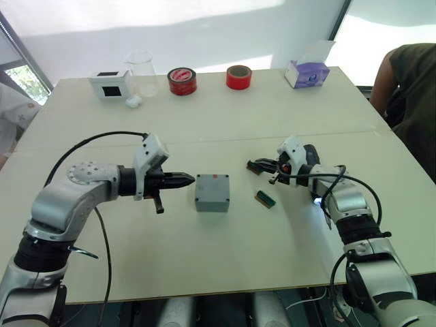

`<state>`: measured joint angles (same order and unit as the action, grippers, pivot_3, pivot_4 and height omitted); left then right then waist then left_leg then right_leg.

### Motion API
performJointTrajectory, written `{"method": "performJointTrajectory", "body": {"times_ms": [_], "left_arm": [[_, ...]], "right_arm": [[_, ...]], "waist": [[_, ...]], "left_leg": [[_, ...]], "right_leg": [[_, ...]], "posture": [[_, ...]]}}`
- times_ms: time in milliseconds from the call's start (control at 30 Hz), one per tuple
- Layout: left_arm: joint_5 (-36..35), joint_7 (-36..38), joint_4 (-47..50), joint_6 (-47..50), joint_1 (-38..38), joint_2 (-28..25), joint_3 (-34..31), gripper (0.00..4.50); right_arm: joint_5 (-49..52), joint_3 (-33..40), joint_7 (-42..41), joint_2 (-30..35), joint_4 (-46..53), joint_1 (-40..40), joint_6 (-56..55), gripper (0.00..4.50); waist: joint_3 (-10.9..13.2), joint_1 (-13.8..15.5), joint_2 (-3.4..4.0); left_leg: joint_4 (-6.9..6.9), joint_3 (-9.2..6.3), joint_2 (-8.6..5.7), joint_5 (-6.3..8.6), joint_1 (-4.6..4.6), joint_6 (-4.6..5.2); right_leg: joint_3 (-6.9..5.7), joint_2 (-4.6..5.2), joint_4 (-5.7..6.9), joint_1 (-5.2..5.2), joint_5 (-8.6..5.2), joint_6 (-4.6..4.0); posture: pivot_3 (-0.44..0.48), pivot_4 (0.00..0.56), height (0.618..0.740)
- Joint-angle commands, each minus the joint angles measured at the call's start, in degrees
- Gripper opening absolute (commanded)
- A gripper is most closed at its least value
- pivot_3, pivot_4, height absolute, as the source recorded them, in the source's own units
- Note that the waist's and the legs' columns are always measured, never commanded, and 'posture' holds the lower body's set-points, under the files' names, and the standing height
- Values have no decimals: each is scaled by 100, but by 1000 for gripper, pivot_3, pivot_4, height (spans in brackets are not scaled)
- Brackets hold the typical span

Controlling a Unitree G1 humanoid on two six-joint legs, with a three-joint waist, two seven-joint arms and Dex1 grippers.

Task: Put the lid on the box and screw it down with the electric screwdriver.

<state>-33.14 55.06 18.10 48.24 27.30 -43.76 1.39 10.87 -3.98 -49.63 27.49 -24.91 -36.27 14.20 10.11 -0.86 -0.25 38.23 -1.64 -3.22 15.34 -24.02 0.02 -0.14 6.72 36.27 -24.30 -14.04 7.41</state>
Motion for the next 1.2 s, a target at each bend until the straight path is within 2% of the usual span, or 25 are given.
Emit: {"method": "performJointTrajectory", "body": {"times_ms": [33,200,567,733,900,1200], "left_arm": [[-16,19,53,-90,16,-62,-86,0],[-6,29,26,-112,10,-68,-88,0],[-8,44,-105,-175,9,-58,-127,0],[55,208,-239,-285,-88,-268,-188,0],[125,306,-376,-448,-151,-399,-145,0],[153,240,-299,-468,-190,-254,-26,0]], "right_arm": [[14,101,6,-32,66,-97,-90,28],[141,194,-4,-47,261,-81,-23,28],[357,395,71,108,1496,130,496,28],[751,330,-19,158,2848,434,1081,28],[896,123,97,73,3687,764,1444,28],[729,-328,348,-245,3721,956,1409,28]], "waist": [[0,0,0],[0,-1,0],[0,7,0],[0,5,0],[0,10,0],[0,9,0]], "left_leg": [[0,0,0,0,0,0],[0,0,0,0,0,0],[0,-1,0,0,0,0],[0,-1,0,0,0,0],[-1,-1,1,1,0,2],[0,0,0,1,0,2]], "right_leg": [[0,0,0,0,0,0],[0,0,0,0,0,0],[0,0,1,0,0,0],[0,0,2,-1,0,0],[0,0,1,-1,0,0],[0,0,4,-2,0,0]], "posture": [[0,150,740],[0,150,740],[0,150,740],[0,150,740],[0,150,740],[0,150,740]]}}
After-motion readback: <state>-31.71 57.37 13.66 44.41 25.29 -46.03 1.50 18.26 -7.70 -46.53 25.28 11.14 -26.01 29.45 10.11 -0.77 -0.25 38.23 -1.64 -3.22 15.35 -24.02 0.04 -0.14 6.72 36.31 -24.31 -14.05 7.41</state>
